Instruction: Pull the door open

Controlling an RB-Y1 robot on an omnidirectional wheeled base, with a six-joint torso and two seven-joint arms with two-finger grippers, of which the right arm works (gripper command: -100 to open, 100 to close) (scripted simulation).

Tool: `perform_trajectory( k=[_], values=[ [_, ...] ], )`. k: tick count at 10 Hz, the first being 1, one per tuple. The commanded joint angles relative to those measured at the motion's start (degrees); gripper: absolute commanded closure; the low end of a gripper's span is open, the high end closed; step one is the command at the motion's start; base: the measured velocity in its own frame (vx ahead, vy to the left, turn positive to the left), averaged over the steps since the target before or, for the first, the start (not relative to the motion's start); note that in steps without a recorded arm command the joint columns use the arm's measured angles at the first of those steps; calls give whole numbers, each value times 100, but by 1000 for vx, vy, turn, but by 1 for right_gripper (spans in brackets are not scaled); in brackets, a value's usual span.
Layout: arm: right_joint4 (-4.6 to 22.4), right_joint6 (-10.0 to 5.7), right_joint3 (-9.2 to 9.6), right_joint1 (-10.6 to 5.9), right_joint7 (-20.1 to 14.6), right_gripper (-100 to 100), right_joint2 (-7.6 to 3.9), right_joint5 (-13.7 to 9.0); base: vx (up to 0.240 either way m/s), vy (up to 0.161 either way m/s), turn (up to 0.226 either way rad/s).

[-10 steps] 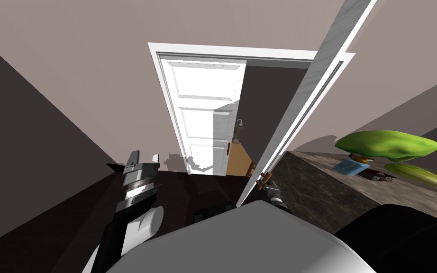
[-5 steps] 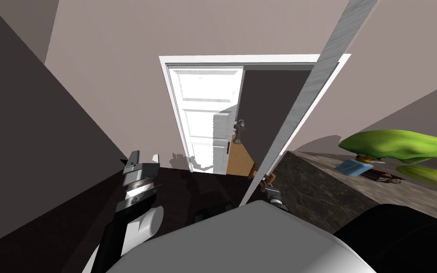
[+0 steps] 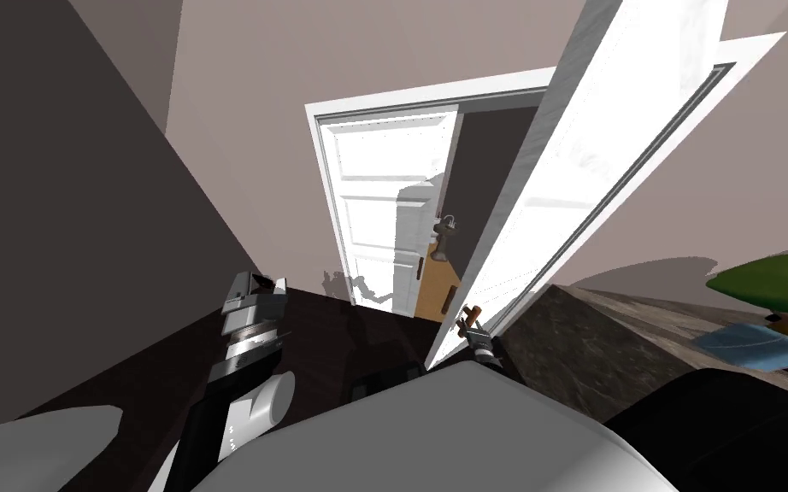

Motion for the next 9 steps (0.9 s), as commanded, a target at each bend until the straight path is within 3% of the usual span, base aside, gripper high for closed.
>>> perform_trajectory(
  k=[1,7,8,9],
  values=[
    [-44,56,-13,-88,65,100,-18,-40,91,-78,295],
    [-496,29,278,-648,207,100,294,-24,102,-135,263],
    [-530,43,245,-521,220,100,267,-31,53,-90,88],
    [-570,-14,336,-528,121,100,201,17,-97,2,140]
  ],
)
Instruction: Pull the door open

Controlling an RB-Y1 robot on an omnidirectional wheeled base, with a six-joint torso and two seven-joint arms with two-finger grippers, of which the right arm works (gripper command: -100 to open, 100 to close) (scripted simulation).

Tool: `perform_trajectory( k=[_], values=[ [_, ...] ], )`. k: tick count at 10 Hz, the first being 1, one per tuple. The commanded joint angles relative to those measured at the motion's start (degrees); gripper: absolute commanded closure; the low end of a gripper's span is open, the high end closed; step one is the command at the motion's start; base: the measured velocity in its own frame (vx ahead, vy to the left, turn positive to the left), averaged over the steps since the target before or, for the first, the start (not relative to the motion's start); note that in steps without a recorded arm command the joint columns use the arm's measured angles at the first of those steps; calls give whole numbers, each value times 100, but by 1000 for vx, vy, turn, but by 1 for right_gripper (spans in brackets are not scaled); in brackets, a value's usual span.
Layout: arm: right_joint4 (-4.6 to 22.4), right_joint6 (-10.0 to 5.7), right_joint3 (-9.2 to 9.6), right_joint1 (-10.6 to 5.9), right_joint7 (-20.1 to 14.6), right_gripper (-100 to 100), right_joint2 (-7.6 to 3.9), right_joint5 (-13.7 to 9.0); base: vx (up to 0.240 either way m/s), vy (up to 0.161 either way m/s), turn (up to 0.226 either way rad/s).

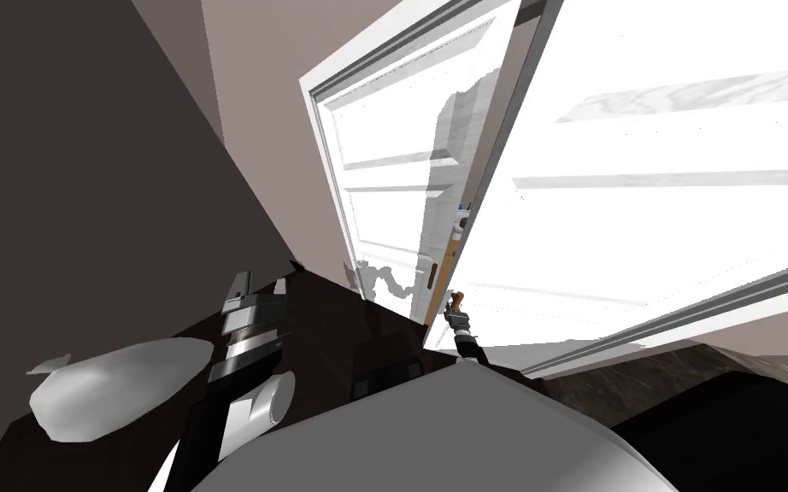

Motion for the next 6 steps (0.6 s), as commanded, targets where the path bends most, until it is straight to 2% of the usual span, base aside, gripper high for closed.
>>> perform_trajectory(
  k=[1,3,6],
  values=[
    [23,-29,89,54,-89,100,-32,35,-194,3,100],
    [22,-103,210,103,-247,100,-148,95,-184,22,93],
    [20,-226,410,184,-508,100,-341,194,-229,-11,142]
  ],
)
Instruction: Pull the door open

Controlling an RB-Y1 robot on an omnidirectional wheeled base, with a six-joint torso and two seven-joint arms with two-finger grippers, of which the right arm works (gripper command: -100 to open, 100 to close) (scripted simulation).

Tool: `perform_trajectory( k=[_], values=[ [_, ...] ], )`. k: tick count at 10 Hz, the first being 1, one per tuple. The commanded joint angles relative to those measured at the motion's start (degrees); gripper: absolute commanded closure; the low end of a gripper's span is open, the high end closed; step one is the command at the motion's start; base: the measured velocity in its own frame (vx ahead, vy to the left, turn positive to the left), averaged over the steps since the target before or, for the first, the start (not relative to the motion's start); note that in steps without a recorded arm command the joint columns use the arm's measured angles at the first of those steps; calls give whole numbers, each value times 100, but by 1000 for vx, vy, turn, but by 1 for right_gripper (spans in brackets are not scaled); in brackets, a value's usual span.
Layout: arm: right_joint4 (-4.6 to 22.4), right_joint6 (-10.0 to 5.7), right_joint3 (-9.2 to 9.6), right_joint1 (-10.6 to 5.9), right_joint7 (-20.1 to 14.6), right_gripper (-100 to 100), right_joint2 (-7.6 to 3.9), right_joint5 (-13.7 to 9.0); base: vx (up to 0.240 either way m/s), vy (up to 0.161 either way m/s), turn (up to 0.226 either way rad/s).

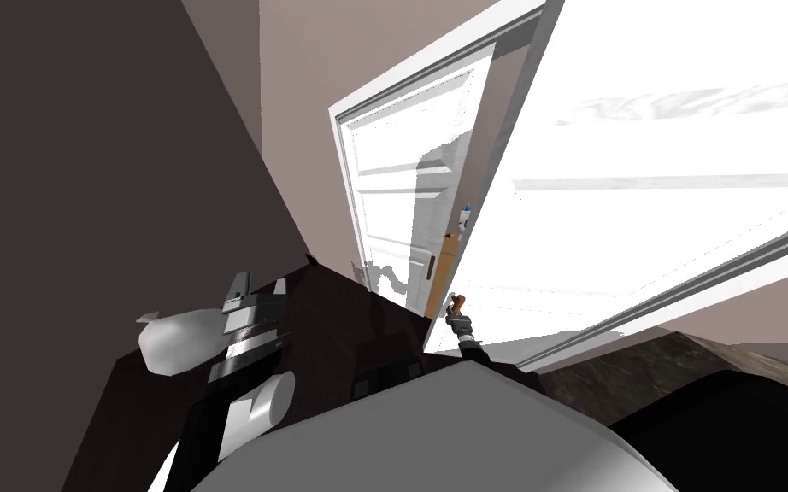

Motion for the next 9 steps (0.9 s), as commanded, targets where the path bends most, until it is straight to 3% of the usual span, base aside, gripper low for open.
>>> perform_trajectory(
  k=[1,2,3,9],
  values=[
    [-46,-79,131,56,-159,100,-122,67,-254,-29,134],
    [-46,-117,192,81,-239,100,-181,97,-243,-13,117],
    [-12,-82,152,45,-185,100,-134,76,-104,2,21],
    [-65,-438,563,296,-563,100,-474,235,-244,-23,163]
  ],
)
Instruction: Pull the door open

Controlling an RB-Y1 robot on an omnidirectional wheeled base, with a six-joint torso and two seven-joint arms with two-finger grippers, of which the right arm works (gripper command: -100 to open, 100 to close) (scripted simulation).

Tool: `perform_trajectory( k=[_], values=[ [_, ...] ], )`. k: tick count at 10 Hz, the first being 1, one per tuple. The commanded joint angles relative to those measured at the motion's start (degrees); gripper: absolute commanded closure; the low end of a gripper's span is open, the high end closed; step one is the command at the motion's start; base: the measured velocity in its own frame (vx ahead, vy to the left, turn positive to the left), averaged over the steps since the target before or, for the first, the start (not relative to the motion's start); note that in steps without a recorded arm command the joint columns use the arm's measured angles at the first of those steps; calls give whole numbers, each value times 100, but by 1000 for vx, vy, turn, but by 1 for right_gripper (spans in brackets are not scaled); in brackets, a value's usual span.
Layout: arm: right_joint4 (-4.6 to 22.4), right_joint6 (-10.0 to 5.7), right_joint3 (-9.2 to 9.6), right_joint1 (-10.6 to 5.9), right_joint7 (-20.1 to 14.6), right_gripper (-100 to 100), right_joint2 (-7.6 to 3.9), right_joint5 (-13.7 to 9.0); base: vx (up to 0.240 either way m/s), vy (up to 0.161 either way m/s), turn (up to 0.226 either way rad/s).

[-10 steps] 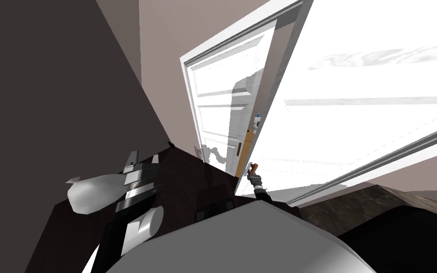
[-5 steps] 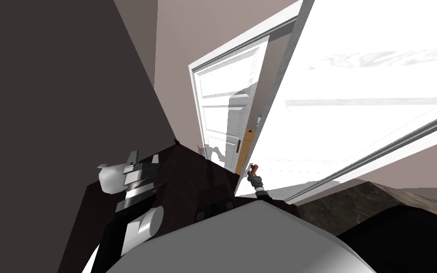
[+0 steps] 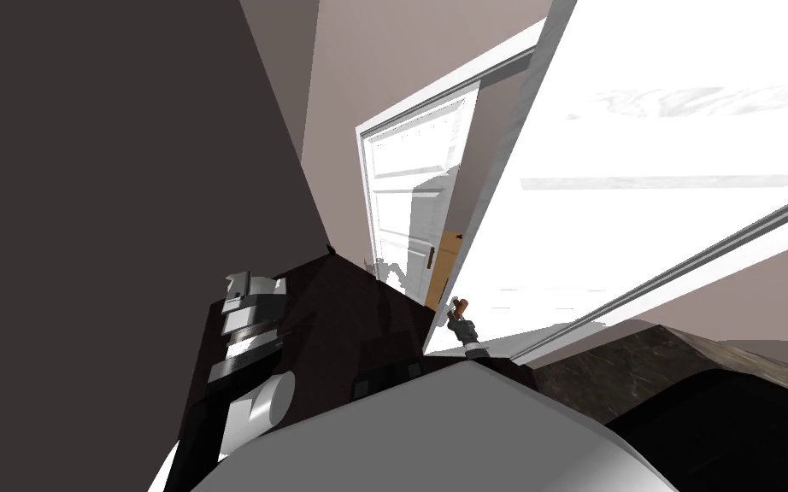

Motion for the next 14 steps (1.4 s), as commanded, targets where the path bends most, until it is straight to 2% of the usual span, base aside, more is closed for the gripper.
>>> perform_trajectory(
  k=[1,2,3,4,11,12,13,14],
  values=[
    [-64,-82,85,83,-59,100,-66,33,-276,-36,128],
    [-73,-133,140,116,-111,100,-115,54,-254,-38,143],
    [-104,-59,103,117,-48,100,-86,34,-109,-10,31],
    [-51,-162,213,156,-154,100,-149,86,-195,-19,151],
    [163,-672,602,251,-618,100,-476,289,-249,-32,143],
    [142,-594,570,241,-568,100,-453,269,-111,-3,16],
    [240,-774,677,307,-647,100,-483,342,-40,2,-1],
    [295,-885,733,339,-689,100,-501,384,-39,4,11]
  ],
)
